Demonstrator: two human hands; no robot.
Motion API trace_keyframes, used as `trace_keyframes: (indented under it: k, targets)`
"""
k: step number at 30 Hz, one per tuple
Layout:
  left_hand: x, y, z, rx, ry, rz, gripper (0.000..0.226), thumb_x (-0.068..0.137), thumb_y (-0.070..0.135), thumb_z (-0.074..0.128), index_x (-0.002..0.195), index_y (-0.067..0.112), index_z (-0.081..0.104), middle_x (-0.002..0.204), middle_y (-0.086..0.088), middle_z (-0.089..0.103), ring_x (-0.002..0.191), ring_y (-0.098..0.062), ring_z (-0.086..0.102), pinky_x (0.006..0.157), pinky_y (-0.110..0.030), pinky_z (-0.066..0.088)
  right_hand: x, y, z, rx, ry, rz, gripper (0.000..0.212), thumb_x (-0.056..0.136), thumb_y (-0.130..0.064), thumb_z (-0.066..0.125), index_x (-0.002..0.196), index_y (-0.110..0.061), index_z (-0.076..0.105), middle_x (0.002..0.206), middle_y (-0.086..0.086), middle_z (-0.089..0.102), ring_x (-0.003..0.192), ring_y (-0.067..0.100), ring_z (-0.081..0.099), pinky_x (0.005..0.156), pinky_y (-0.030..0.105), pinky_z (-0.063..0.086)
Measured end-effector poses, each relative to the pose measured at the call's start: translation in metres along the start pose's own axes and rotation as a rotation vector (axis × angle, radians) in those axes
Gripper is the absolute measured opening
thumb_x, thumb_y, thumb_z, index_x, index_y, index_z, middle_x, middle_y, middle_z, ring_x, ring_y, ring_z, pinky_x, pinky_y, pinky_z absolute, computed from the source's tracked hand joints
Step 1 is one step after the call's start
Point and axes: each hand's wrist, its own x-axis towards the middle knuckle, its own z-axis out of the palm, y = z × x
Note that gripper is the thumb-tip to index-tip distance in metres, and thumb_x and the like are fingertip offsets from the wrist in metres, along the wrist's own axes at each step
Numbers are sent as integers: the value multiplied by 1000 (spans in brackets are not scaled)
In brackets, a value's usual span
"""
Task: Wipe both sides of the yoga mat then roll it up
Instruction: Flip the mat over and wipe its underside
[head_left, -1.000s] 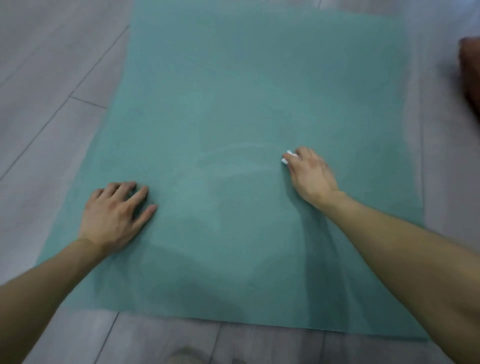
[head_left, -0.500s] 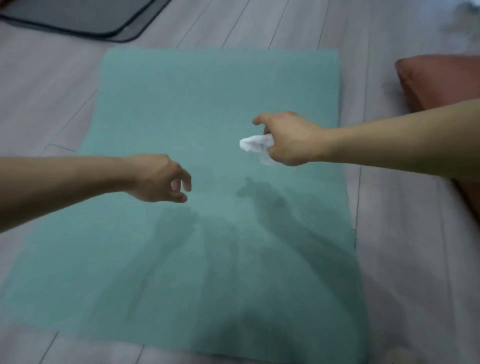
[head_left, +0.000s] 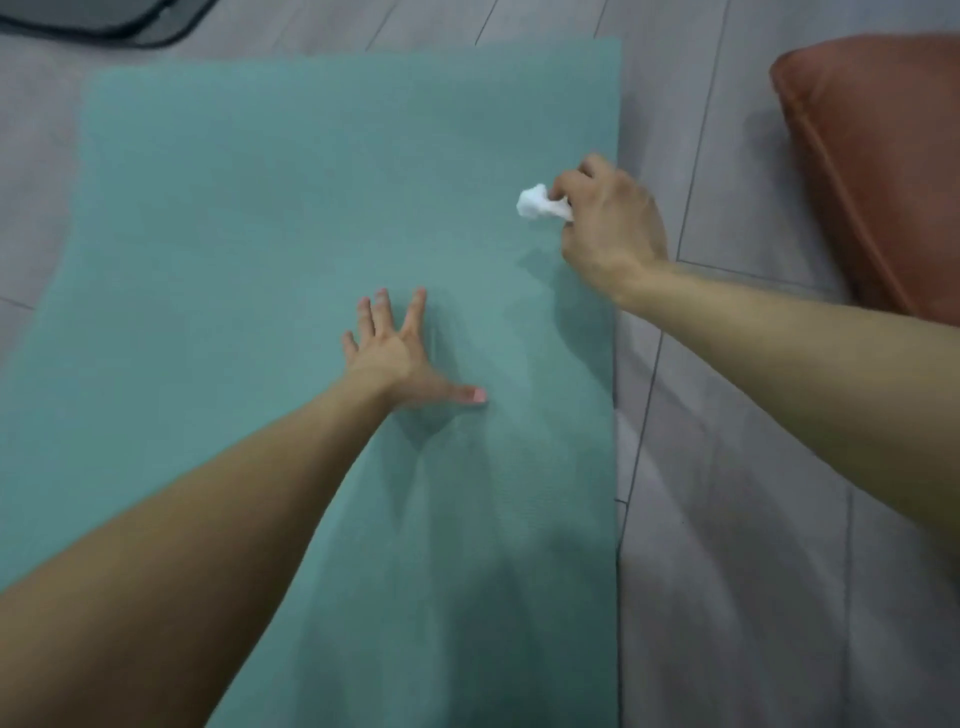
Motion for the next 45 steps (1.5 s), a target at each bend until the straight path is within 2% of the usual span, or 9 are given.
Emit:
trace_keyframes:
  k: [6, 13, 20, 24, 27, 34, 36, 40, 45]
  targets:
    - [33, 11, 13, -21, -223, -70, 184, 17, 107, 63, 144, 38, -51, 152, -14, -57, 146, -40, -46, 119, -72, -14, -28, 19, 77, 108, -136, -168, 46, 99, -41, 54, 138, -18, 63, 115, 11, 51, 103, 33, 54, 89, 44, 52]
    - [33, 10, 11, -51, -246, -24, 183, 18, 105, 66, 141, 40, -53, 150, -14, -60, 142, -39, -51, 117, -75, -14, -24, 20, 78, 237, -76, -135, 32, 99, -22, 63, 130, -14, 66, 120, 12, 57, 104, 33, 60, 92, 47, 54]
    - [38, 13, 7, 1, -251, -10, 182, 25, 98, 74, 139, 39, -55, 147, -20, -60, 141, -44, -50, 115, -79, -10, -118, -2, 57, 376, -286, -486, 29, 102, -14, 54, 125, -18, 72, 113, 6, 60, 104, 30, 62, 86, 45, 55]
    - [36, 12, 1, -48, -293, 6, 185, 14, 103, 67, 137, 40, -56, 144, -17, -64, 137, -42, -55, 114, -78, -15, 11, 23, 66, 228, -52, -208, 47, 96, -39, 41, 124, -23, 76, 110, 8, 62, 100, 31, 65, 88, 39, 54]
    - [36, 12, 1, -53, -310, 7, 185, 17, 101, 71, 135, 41, -57, 142, -17, -65, 135, -41, -56, 114, -78, -15, 88, 39, 64, 120, -46, 32, 38, 100, -29, 49, 128, -23, 74, 119, 15, 63, 110, 38, 64, 92, 37, 48]
    - [41, 13, -1, -30, -320, 5, 186, 10, 101, 65, 134, 39, -58, 141, -20, -65, 135, -44, -56, 113, -80, -13, -111, -3, 40, 357, -408, -388, 28, 104, -24, 63, 130, -23, 74, 109, 4, 64, 91, 26, 67, 81, 36, 56]
    - [41, 12, -1, -27, -319, 13, 186, 10, 102, 65, 133, 39, -59, 140, -20, -65, 135, -45, -56, 113, -81, -13, -103, 2, 43, 321, -405, -448, 27, 104, -23, 61, 127, -20, 75, 108, 6, 64, 89, 27, 67, 78, 36, 56]
    - [40, 12, -4, -33, -331, 23, 186, 17, 101, 72, 134, 39, -59, 141, -19, -65, 135, -44, -56, 113, -79, -14, 56, 18, 61, 65, -96, -141, 40, 95, -33, 43, 123, -22, 69, 115, 15, 60, 100, 41, 64, 81, 42, 51]
    - [40, 12, -5, -39, -331, 19, 186, 17, 100, 74, 134, 40, -58, 142, -19, -65, 136, -43, -55, 114, -79, -14, 80, 20, 60, 56, -148, 59, 32, 96, -19, 56, 124, -27, 70, 119, 15, 58, 106, 39, 62, 81, 34, 43]
